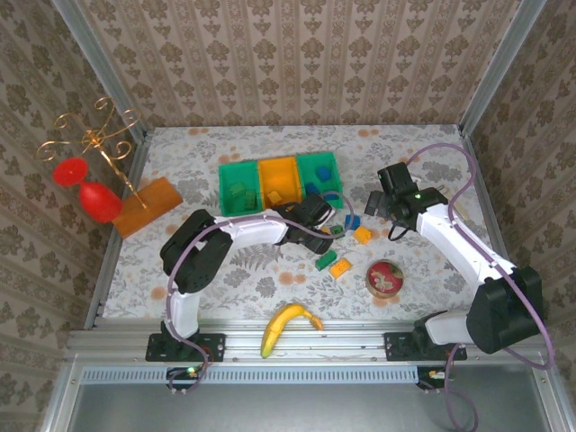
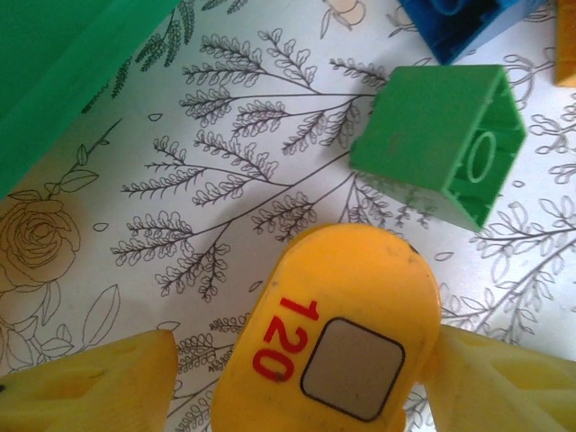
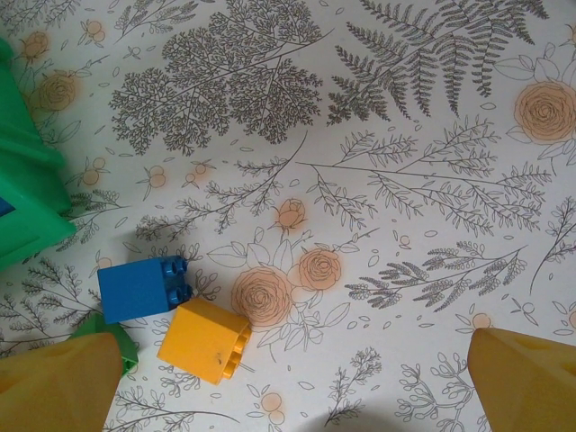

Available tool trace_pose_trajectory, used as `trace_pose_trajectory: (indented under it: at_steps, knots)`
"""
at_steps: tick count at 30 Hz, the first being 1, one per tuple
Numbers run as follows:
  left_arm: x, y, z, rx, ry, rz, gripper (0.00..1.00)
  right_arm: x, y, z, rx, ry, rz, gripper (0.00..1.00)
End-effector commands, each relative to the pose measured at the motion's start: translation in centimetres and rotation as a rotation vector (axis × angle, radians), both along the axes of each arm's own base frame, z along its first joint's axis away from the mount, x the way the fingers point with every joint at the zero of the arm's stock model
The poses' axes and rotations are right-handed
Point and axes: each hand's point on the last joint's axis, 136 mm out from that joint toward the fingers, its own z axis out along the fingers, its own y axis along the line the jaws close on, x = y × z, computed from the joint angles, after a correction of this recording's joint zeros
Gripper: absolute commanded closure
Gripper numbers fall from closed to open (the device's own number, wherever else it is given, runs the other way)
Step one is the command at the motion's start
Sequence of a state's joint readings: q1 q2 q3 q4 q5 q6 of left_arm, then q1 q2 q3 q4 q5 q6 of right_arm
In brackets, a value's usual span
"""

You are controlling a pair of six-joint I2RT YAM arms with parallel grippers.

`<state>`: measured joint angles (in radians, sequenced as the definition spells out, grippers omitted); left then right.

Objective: Sort the legos into containers by color
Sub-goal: Pick up the lego from the center of the table.

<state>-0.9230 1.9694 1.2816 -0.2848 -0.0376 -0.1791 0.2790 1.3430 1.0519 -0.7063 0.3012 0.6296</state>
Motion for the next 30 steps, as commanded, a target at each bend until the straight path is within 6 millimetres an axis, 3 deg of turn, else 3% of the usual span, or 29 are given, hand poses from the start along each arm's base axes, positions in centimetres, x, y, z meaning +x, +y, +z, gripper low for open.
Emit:
trace_pose_trajectory:
  at_steps: [1, 9, 14, 20, 30]
  knots:
    - [0.2, -0.2, -0.6, 0.002, 0.029, 0.009, 0.30, -0.2, -0.6, 0.0, -0.011, -0.007, -0.030, 0.00]
    - [0.3, -0.1, -1.6, 0.019, 0.044, 0.016, 0.42, -0.1, -0.6, -0.2, -0.009, -0.002, -0.030, 0.00]
    - [0.3, 0.1, -1.1, 0.016, 0.030, 0.022, 0.49, -0.1, -0.6, -0.3, -0.009, 0.000, -0.031, 0.00]
    - [0.5, 0.6, 0.8, 0.002, -0.009, 0.038, 0.52, 0.0, -0.6, -0.1, -0.010, -0.004, -0.033, 0.00]
    - [0.6, 2.3, 5.8, -0.048, -0.106, 0.076, 0.56, -0.1, -0.6, 0.2, -0.001, -0.016, -0.038, 0.00]
